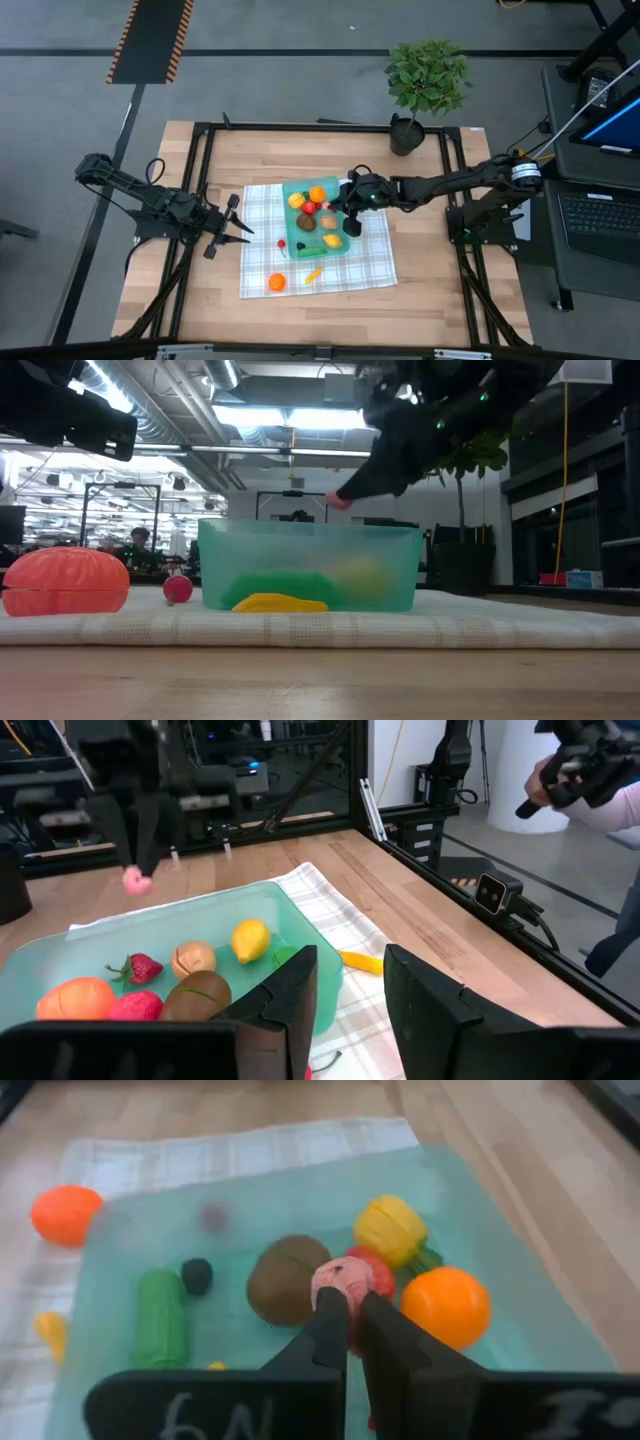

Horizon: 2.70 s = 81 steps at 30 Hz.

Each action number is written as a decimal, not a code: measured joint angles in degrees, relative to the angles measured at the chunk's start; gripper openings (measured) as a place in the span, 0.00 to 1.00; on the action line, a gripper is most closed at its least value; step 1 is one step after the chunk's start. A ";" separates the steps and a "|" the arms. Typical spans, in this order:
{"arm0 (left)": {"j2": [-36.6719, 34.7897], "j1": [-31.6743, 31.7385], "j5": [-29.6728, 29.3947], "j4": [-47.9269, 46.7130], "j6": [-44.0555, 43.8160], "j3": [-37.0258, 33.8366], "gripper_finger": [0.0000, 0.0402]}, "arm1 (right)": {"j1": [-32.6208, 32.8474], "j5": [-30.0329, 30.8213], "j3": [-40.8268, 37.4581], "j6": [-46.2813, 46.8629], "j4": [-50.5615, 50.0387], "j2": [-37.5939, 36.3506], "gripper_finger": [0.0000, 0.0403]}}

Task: Pick and placing Produce into tupperware
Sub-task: Put the peach into the blue bin, then put the cherry into the blue bin

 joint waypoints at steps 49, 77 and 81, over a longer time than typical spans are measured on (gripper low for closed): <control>0.06 0.05 -0.87 -1.39 -1.89 0.00 0.07 | -0.39 -1.17 -2.80 -3.74 1.88 -7.44 0.52; 28.70 4.44 -1.89 5.05 -4.77 9.27 0.06 | 10.30 -1.17 -22.15 4.70 36.30 -12.87 0.52; 31.71 4.44 -0.77 5.12 -1.72 10.90 0.08 | 10.30 -1.17 -22.15 4.68 36.21 -12.87 0.52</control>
